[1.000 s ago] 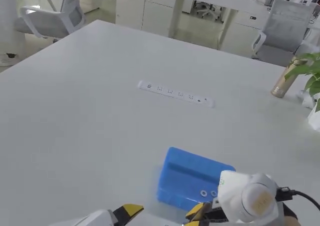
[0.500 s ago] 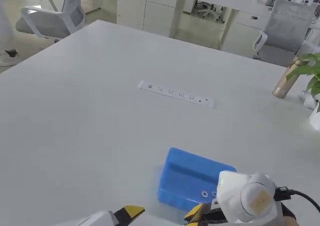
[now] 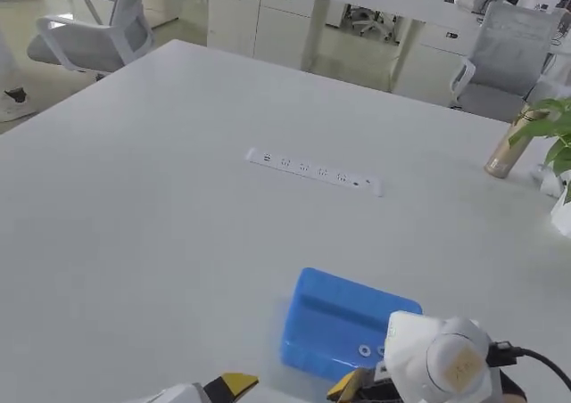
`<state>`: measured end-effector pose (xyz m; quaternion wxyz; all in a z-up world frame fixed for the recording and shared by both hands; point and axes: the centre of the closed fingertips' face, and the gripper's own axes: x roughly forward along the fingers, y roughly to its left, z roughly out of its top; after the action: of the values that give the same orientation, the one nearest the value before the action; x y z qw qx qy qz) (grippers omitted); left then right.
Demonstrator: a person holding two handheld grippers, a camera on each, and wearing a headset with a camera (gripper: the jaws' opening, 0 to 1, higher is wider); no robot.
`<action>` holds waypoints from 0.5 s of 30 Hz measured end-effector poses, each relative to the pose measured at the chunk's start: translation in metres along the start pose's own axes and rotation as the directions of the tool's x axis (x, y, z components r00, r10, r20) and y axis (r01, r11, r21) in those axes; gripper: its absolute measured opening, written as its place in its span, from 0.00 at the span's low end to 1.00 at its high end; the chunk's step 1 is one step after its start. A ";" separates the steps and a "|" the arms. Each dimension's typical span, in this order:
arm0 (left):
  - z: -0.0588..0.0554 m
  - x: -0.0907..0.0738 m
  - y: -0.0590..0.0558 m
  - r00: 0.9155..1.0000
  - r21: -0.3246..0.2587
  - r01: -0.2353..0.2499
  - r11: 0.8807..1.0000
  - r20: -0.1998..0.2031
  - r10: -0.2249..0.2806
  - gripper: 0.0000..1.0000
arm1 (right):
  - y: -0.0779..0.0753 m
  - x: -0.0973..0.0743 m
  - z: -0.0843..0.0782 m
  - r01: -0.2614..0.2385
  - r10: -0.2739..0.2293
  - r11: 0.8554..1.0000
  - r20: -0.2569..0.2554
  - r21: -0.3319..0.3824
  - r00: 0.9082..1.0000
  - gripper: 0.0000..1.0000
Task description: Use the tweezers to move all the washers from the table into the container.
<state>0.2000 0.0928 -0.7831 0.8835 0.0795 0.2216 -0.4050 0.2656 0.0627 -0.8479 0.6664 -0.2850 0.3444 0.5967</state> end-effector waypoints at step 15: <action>0.000 0.000 -0.001 1.000 0.002 0.007 1.000 0.004 -0.007 0.75 | -0.002 -0.030 0.019 0.058 -0.057 0.998 0.054 -0.010 0.997 0.05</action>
<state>0.1996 0.0918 -0.7829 0.8824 0.0788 0.2199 -0.4083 0.2683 0.0595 -0.8126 0.6906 -0.2827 0.3146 0.5867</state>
